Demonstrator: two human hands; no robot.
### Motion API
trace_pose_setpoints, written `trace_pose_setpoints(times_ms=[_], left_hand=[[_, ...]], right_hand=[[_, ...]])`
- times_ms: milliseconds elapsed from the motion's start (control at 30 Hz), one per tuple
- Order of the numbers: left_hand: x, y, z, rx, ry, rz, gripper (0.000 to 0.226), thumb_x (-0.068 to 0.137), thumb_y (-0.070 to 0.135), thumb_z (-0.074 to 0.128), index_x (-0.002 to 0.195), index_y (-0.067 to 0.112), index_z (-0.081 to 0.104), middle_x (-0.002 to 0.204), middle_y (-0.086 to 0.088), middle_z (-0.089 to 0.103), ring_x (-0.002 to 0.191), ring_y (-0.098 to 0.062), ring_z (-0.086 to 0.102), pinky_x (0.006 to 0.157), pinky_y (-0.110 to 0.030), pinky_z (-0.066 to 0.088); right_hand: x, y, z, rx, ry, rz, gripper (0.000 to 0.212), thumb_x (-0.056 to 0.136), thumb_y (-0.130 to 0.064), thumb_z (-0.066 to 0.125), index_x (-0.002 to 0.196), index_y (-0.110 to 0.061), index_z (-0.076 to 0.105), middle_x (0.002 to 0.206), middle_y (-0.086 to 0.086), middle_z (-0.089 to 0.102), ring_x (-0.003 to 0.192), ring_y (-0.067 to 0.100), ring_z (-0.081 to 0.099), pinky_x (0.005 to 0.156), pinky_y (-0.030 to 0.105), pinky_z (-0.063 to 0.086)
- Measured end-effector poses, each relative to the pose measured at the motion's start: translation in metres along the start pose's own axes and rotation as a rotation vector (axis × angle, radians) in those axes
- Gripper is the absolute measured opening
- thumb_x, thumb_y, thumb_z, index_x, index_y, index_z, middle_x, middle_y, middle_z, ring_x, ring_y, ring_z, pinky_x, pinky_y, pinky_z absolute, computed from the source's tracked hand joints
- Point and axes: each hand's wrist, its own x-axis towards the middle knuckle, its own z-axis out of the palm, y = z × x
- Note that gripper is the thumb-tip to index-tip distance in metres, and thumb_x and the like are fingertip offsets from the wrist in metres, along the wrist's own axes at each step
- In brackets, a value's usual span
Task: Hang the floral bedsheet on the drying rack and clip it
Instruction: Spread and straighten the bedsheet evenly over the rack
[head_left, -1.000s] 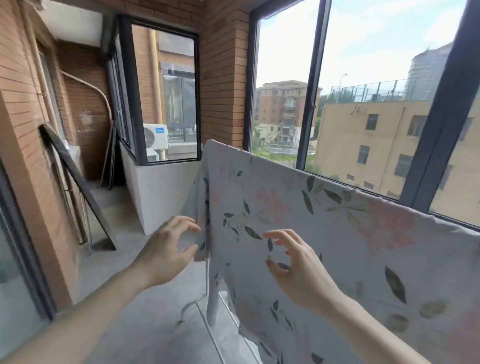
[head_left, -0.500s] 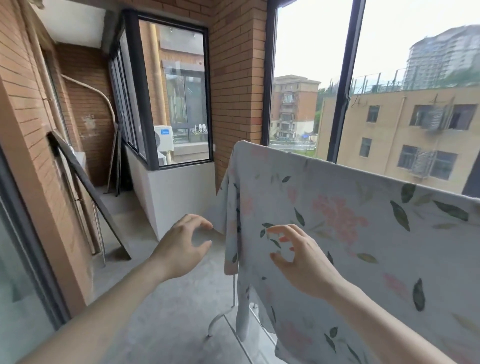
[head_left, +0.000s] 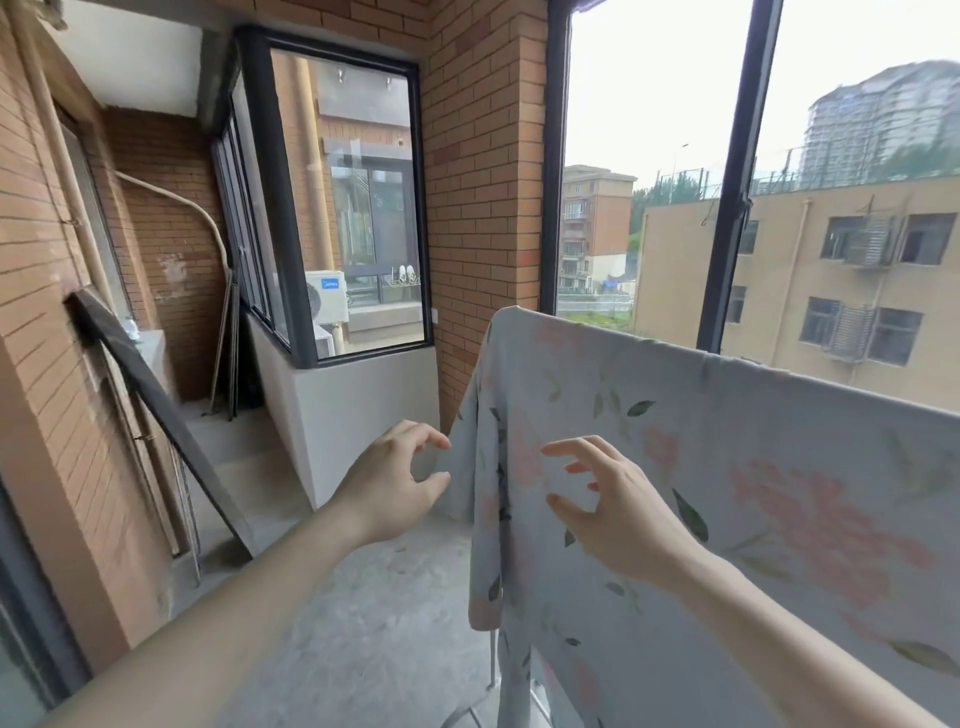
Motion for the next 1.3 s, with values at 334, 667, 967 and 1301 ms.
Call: trace_pose_setpoints(times_ms=[334, 667, 967, 1301], left_hand=[[0.161, -0.072, 0.019, 0.028, -0.008, -0.017, 0.025, 0.092, 0.031, 0.070, 0.116, 0.035, 0.063, 0.121, 0.015, 0.058, 0.114, -0.005, 0.055, 0.096, -0.030, 0.047], [0.297, -0.126, 0.052, 0.031, -0.099, -0.013, 0.022, 0.091, 0.032, 0.068, 0.113, 0.031, 0.064, 0.114, 0.014, 0.065, 0.103, -0.009, 0.062, 0.090, -0.032, 0.053], [0.415, -0.186, 0.104, 0.072, -0.281, -0.045, 0.022, 0.088, 0.038, 0.061, 0.109, 0.034, 0.067, 0.110, 0.010, 0.072, 0.100, -0.016, 0.067, 0.089, -0.034, 0.058], [0.491, -0.242, 0.166, -0.074, -0.497, 0.001, 0.037, 0.079, 0.052, 0.066, 0.105, 0.026, 0.073, 0.102, 0.002, 0.074, 0.095, -0.024, 0.070, 0.086, -0.042, 0.061]], right_hand=[[0.166, 0.054, 0.025, -0.016, 0.058, -0.034, 0.043, 0.094, -0.029, 0.069, 0.133, -0.043, 0.056, 0.130, -0.026, 0.049, 0.112, -0.004, 0.055, 0.099, 0.031, 0.050], [0.274, 0.080, 0.016, -0.165, 0.142, -0.028, 0.042, 0.090, -0.031, 0.069, 0.129, -0.042, 0.058, 0.130, -0.024, 0.053, 0.111, 0.000, 0.056, 0.099, 0.033, 0.049], [0.372, 0.084, 0.038, -0.363, 0.163, 0.058, 0.041, 0.091, -0.030, 0.065, 0.132, -0.036, 0.059, 0.137, -0.010, 0.055, 0.121, 0.019, 0.055, 0.099, 0.038, 0.046], [0.451, 0.107, 0.075, -0.593, 0.192, 0.372, 0.032, 0.098, -0.035, 0.056, 0.129, -0.032, 0.065, 0.125, 0.000, 0.069, 0.111, 0.028, 0.064, 0.087, 0.036, 0.051]])
